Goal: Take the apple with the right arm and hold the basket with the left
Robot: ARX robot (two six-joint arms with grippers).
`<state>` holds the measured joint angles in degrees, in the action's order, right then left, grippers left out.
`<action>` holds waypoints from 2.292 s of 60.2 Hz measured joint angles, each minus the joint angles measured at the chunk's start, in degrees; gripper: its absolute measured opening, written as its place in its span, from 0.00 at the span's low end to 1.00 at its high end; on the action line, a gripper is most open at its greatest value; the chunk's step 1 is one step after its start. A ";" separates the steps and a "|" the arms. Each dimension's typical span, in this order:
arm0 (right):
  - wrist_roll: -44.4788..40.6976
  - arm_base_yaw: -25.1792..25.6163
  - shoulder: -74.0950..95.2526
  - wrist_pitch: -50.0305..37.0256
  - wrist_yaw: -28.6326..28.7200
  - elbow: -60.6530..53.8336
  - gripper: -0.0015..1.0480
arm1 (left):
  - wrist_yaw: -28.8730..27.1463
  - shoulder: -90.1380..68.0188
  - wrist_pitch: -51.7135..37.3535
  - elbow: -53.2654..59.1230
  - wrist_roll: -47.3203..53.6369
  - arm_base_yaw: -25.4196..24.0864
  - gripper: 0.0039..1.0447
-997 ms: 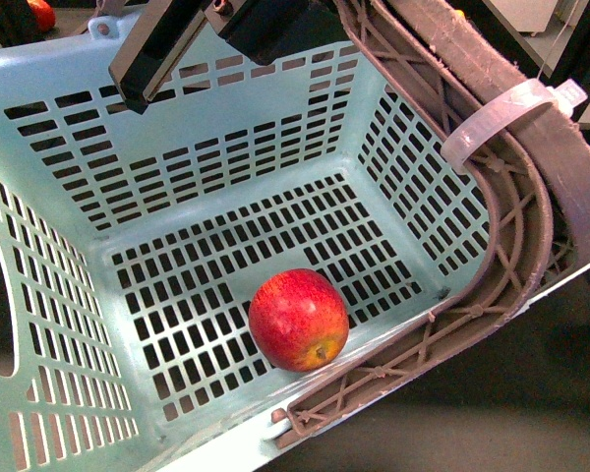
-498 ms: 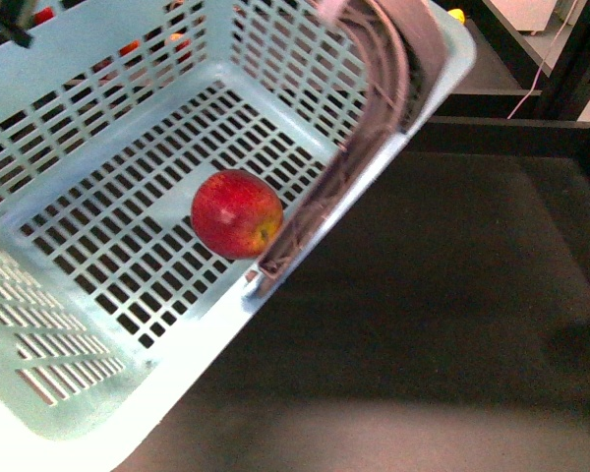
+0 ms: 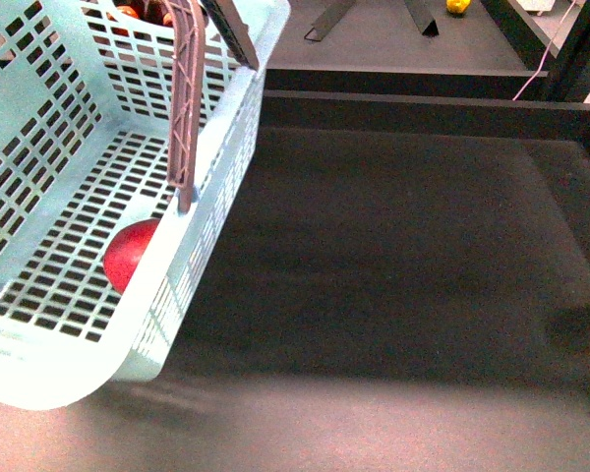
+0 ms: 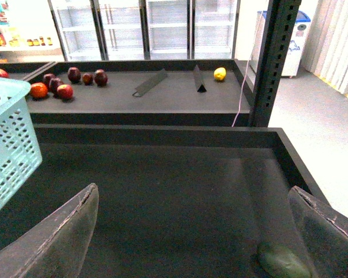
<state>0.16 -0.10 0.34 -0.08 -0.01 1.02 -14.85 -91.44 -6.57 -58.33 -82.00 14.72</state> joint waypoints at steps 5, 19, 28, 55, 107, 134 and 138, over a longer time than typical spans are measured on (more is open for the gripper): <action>0.00 0.00 0.00 0.00 0.00 0.00 0.92 | -0.02 -4.44 -0.02 -2.27 -2.62 -2.47 0.14; 0.00 0.00 0.00 0.00 0.00 0.00 0.92 | -0.96 -8.00 0.20 -1.88 -7.72 -4.59 0.14; 0.00 0.00 0.00 0.00 -0.02 0.00 0.92 | -0.96 -8.00 0.13 1.86 -10.08 -5.84 0.14; 0.00 0.00 0.00 0.00 -0.02 0.00 0.92 | -0.52 -8.37 -0.96 8.92 -9.84 -7.74 0.14; 0.00 0.00 -0.02 0.00 0.00 0.00 0.92 | 0.87 0.70 2.23 11.37 -9.81 -5.20 0.87; 0.00 0.00 -0.02 0.00 0.00 0.00 0.92 | 3.87 16.90 -14.47 23.45 19.65 -3.41 0.75; 0.00 0.00 -0.02 0.00 0.00 0.00 0.92 | 5.31 19.02 -29.73 30.82 40.44 -4.31 0.63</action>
<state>0.16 -0.10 0.32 -0.08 -0.01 1.02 -9.54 -72.42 -36.29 -27.51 -41.56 10.41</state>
